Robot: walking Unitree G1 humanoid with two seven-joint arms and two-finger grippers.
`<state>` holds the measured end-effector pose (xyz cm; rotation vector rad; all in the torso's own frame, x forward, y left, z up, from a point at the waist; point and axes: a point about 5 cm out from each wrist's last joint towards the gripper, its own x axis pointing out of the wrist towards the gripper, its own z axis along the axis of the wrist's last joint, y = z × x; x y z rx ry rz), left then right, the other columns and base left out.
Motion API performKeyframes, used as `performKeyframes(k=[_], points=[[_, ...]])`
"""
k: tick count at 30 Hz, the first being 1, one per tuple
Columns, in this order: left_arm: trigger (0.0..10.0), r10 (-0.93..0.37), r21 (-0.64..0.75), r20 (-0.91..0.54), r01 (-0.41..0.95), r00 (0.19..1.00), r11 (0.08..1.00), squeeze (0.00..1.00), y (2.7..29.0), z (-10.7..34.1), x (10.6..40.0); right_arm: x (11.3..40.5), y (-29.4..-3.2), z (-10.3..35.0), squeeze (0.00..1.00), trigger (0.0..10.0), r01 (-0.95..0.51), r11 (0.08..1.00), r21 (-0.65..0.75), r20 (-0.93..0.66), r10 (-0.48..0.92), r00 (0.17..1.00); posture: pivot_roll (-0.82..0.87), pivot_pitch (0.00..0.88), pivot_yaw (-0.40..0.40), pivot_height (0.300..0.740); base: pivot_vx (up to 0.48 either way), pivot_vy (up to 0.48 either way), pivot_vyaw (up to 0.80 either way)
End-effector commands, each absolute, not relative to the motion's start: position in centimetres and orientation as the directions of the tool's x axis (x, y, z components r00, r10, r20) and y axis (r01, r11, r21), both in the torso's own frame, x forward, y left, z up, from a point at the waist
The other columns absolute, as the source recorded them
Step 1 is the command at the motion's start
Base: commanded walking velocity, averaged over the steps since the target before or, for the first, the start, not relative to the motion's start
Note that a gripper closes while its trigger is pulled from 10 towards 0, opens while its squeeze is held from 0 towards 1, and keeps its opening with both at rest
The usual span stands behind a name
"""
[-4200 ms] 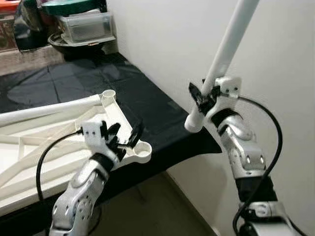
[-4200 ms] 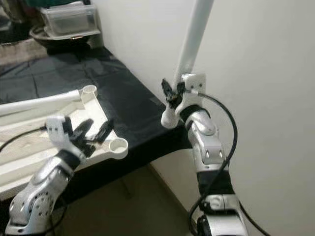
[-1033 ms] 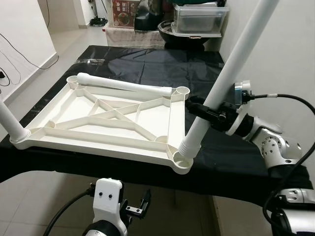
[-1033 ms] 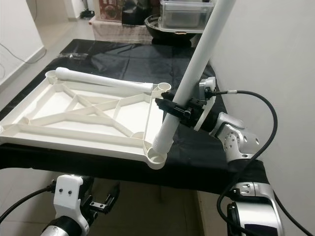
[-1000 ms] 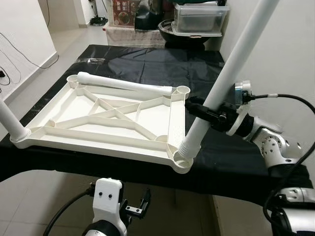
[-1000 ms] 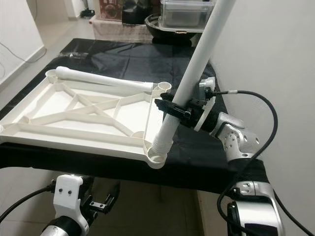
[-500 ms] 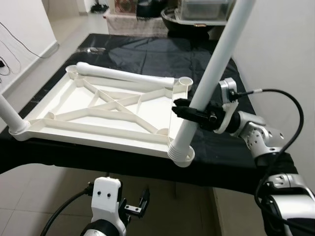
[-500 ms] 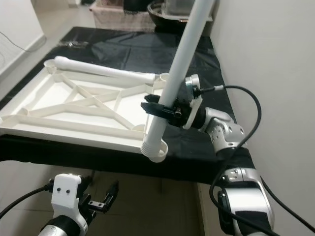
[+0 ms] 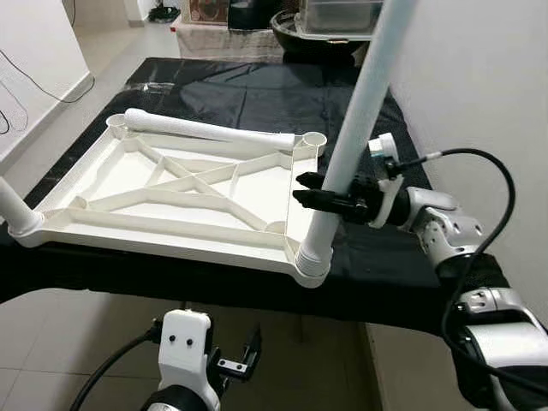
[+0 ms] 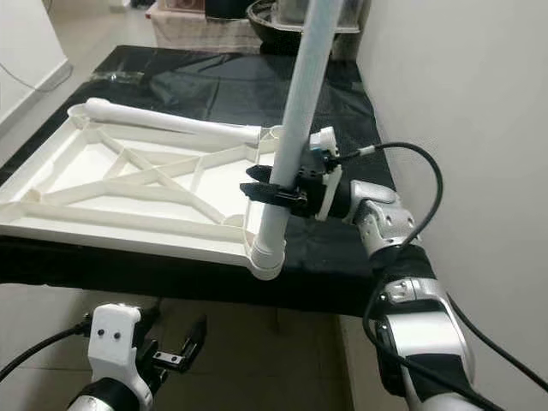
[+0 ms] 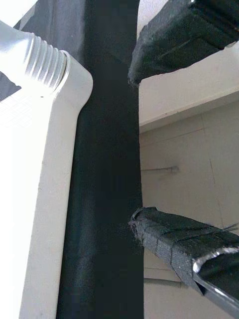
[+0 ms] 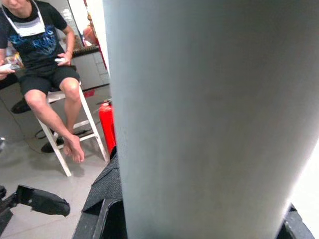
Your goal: Building children table
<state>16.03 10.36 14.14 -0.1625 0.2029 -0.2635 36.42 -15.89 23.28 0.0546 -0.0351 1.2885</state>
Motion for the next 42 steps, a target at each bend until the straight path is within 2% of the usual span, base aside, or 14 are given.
performKeyframes(k=[1, 9, 11, 12, 14, 22, 24, 25, 29, 30, 35, 37, 38, 42], points=[[10.0, -0.270, -0.173, -0.201, 0.237, 0.941, 0.956, 0.00, 10.4, 13.9, 15.8, 36.4, -15.9, 20.3, 0.00, 10.0, -0.941, 0.330, 0.075, -0.058, 0.944, 0.326, 0.08, 0.173, -0.041, 0.740, 0.000, 0.000, 0.00], [10.0, -0.270, -0.169, -0.198, 0.238, 0.942, 0.956, 0.00, 10.3, 14.0, 15.8, 36.6, -15.4, 20.1, 0.00, 10.0, -0.934, 0.358, 0.024, -0.082, 0.931, 0.355, 0.08, 0.165, -0.047, 0.740, 0.000, 0.000, 0.00], [10.0, -0.271, -0.164, -0.195, 0.241, 0.943, 0.957, 0.00, 10.2, 14.0, 15.9, 37.2, -14.8, 19.8, 0.00, 10.0, -0.896, 0.443, -0.038, -0.112, 0.889, 0.445, 0.08, 0.158, -0.047, 0.740, 0.000, 0.000, 0.00], [10.0, -0.271, -0.164, -0.195, 0.241, 0.943, 0.957, 0.00, 10.2, 14.0, 15.9, 37.2, -14.8, 19.8, 0.00, 10.0, -0.896, 0.443, -0.038, -0.112, 0.889, 0.445, 0.08, 0.158, -0.047, 0.740, 0.000, 0.000, 0.00], [10.0, -0.272, -0.159, -0.191, 0.244, 0.943, 0.957, 0.00, 10.0, 14.1, 16.0, 37.7, -14.4, 19.1, 0.00, 10.0, -0.852, 0.518, -0.071, -0.140, 0.841, 0.523, 0.08, 0.156, -0.047, 0.740, 0.000, 0.000, 0.00], [10.0, -0.270, -0.153, -0.185, 0.244, 0.945, 0.958, 0.00, 9.9, 14.1, 16.2, 38.3, -14.1, 18.4, 0.00, 10.0, -0.783, 0.618, -0.072, -0.162, 0.767, 0.620, 0.08, 0.152, -0.048, 0.740, 0.000, 0.000, 0.00], [10.0, -0.268, -0.150, -0.184, 0.242, 0.946, 0.959, 0.00, 9.9, 14.1, 16.3, 38.9, -14.2, 18.4, 0.00, 10.0, -0.709, 0.702, -0.066, -0.163, 0.693, 0.702, 0.08, 0.151, -0.050, 0.740, 0.000, 0.000, 0.00], [10.0, -0.268, -0.150, -0.184, 0.242, 0.946, 0.959, 0.00, 9.9, 14.1, 16.3, 38.9, -14.2, 18.4, 0.00, 10.0, -0.709, 0.702, -0.066, -0.163, 0.693, 0.702, 0.08, 0.151, -0.050, 0.740, 0.000, 0.000, 0.00], [10.0, -0.264, -0.144, -0.180, 0.241, 0.948, 0.960, 0.00, 9.9, 14.1, 16.5, 39.6, -14.1, 18.2, 0.00, 10.0, -0.574, 0.818, -0.040, -0.160, 0.562, 0.812, 0.07, 0.146, -0.046, 0.740, 0.000, 0.000, 0.00], [10.0, -0.264, -0.144, -0.180, 0.241, 0.948, 0.960, 0.00, 9.9, 14.1, 16.5, 39.6, -14.1, 18.2, 0.00, 10.0, -0.574, 0.818, -0.040, -0.160, 0.562, 0.812, 0.07, 0.146, -0.046, 0.740, 0.000, 0.000, 0.00], [10.0, -0.265, -0.137, -0.175, 0.243, 0.948, 0.960, 0.00, 9.8, 14.1, 16.7, 40.3, -14.8, 17.9, 0.00, 10.0, -0.383, 0.923, 0.033, -0.159, 0.384, 0.910, 0.07, 0.143, -0.051, 0.740, 0.000, 0.000, 0.00], [10.0, -0.265, -0.137, -0.175, 0.243, 0.948, 0.960, 0.00, 9.8, 14.1, 16.7, 40.3, -14.8, 17.9, 0.00, 10.0, -0.383, 0.923, 0.033, -0.159, 0.384, 0.910, 0.07, 0.143, -0.051, 0.740, 0.000, 0.000, 0.00], [10.0, -0.264, -0.136, -0.174, 0.243, 0.949, 0.961, 0.00, 9.8, 14.1, 16.7, 40.5, -15.1, 17.9, 0.00, 10.0, -0.283, 0.958, 0.056, -0.158, 0.288, 0.945, 0.07, 0.143, -0.051, 0.740, 0.000, 0.000, 0.00], [10.0, -0.264, -0.135, -0.173, 0.242, 0.949, 0.961, 0.00, 9.8, 14.1, 16.8, 40.6, -15.3, 17.9, 0.00, 10.0, -0.206, 0.976, 0.074, -0.154, 0.215, 0.964, 0.07, 0.143, -0.050, 0.740, 0.000, 0.000, 0.00]])
